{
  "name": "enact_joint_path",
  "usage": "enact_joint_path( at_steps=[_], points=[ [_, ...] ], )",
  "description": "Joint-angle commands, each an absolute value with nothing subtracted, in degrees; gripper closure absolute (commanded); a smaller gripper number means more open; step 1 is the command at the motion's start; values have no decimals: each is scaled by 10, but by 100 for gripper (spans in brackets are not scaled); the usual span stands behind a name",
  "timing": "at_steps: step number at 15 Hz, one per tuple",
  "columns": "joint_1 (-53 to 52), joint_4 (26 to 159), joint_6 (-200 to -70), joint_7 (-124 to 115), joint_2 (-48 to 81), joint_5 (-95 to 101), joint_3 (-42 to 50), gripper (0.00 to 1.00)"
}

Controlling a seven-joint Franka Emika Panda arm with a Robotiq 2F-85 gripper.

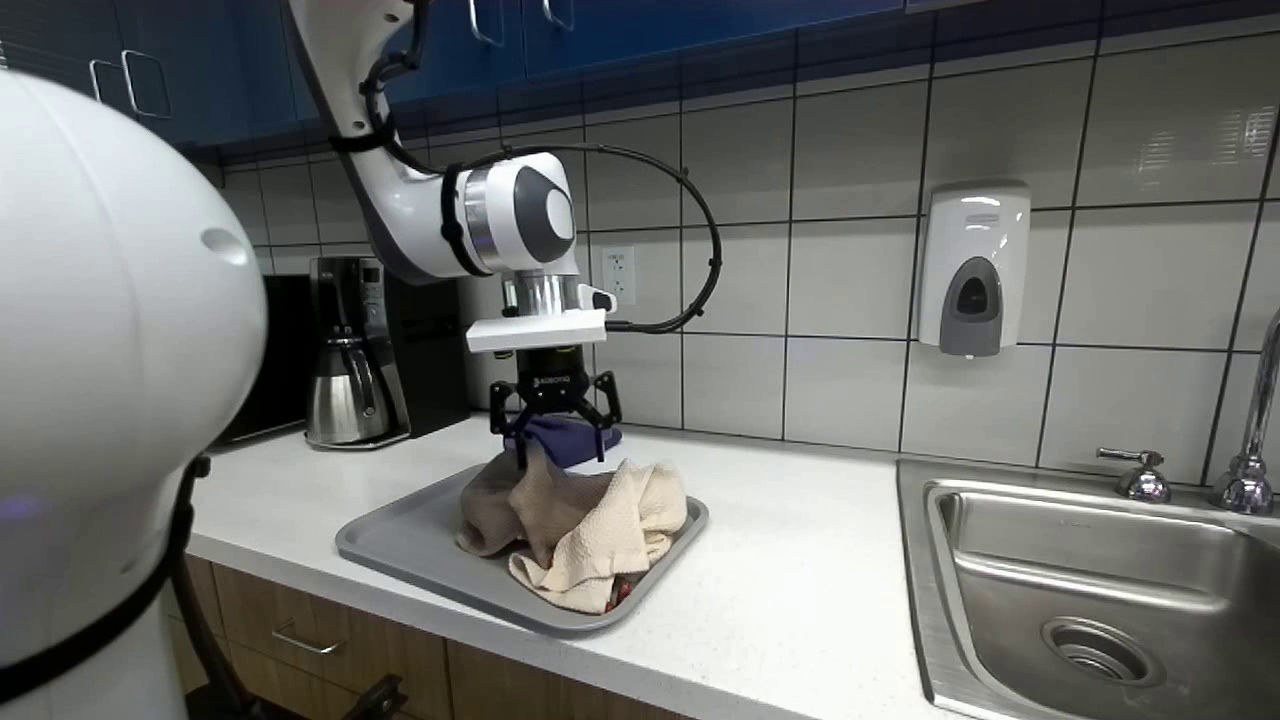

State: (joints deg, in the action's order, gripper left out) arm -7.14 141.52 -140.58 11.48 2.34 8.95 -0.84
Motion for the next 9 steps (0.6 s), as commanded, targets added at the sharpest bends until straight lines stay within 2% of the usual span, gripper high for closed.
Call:
enact_joint_path(
  at_steps=[1, 9],
  points=[
    [-61, 1408, -1402, 115, 8, 80, -23, 0],
    [-63, 1385, -1409, 122, 9, 53, -33, 0]
  ],
)
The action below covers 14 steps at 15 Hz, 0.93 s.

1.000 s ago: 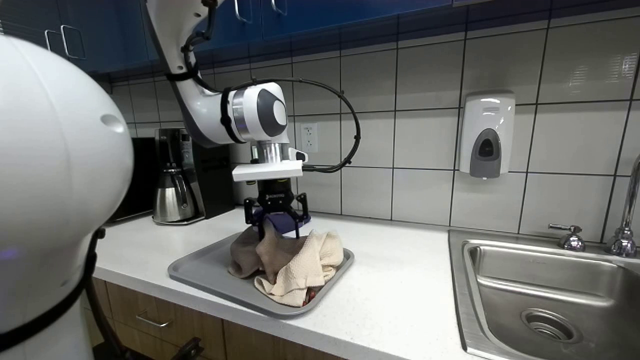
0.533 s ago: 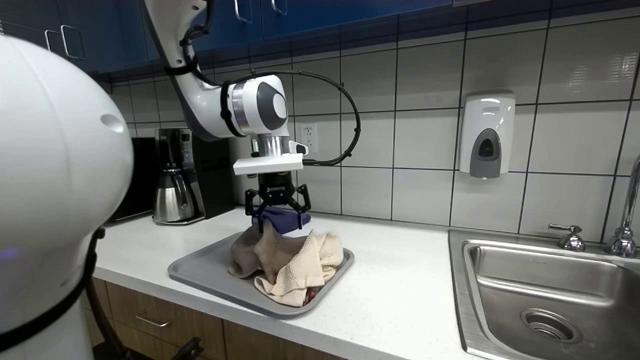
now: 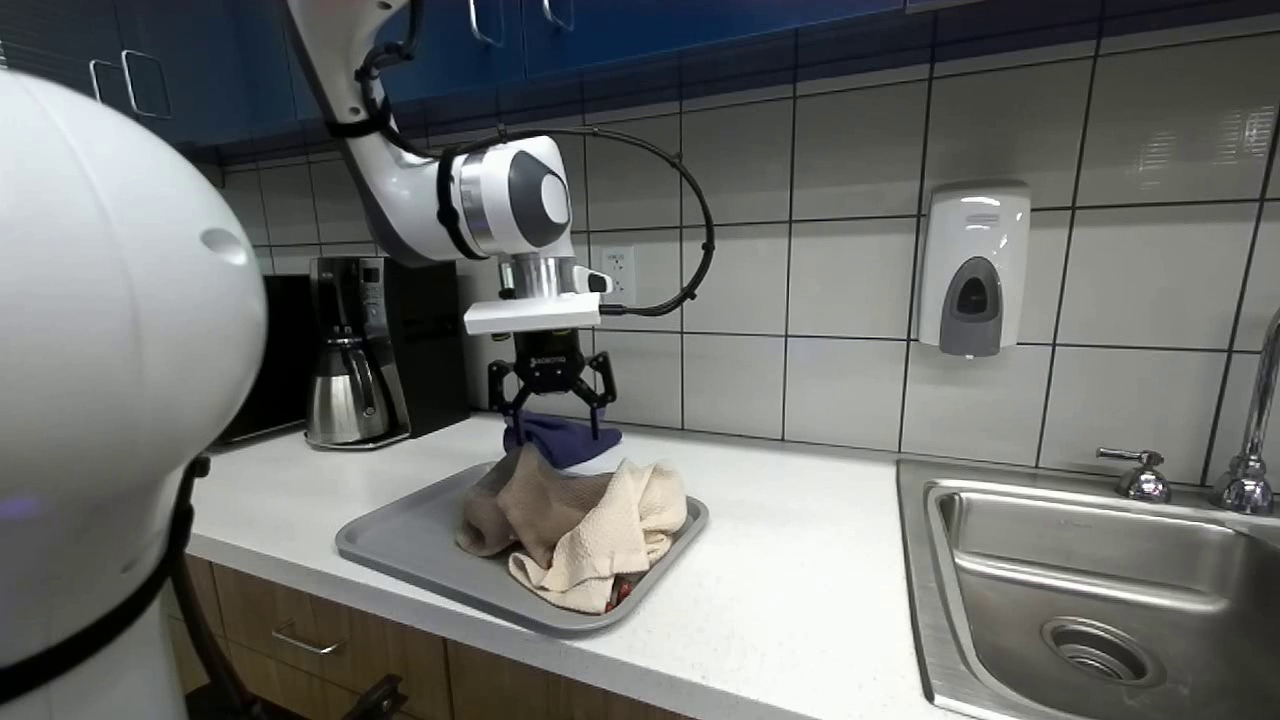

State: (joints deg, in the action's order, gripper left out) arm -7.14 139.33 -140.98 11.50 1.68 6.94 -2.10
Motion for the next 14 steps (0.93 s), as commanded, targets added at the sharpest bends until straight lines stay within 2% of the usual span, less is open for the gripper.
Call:
enact_joint_path(
  at_steps=[1, 14],
  points=[
    [-64, 1380, -1410, 122, 12, 49, -35, 0],
    [-72, 1301, -1466, 104, 95, -23, -62, 0]
  ],
)
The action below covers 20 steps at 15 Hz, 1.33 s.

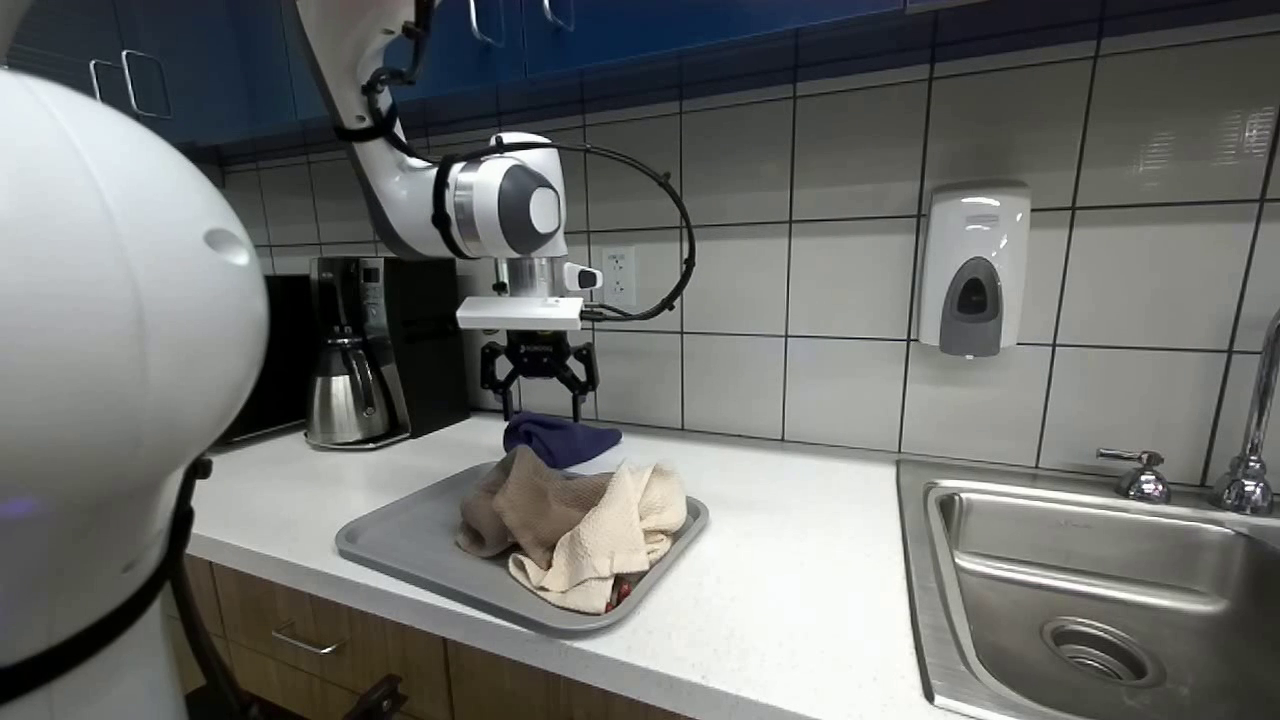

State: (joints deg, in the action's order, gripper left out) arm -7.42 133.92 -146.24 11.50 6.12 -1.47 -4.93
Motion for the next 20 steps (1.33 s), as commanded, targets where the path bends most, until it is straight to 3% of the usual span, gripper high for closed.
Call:
enact_joint_path(
  at_steps=[1, 20],
  points=[
    [-73, 1287, -1465, 98, 107, -22, -65, 0],
    [-69, 1292, -1463, 100, 111, -12, -67, 0]
  ],
)
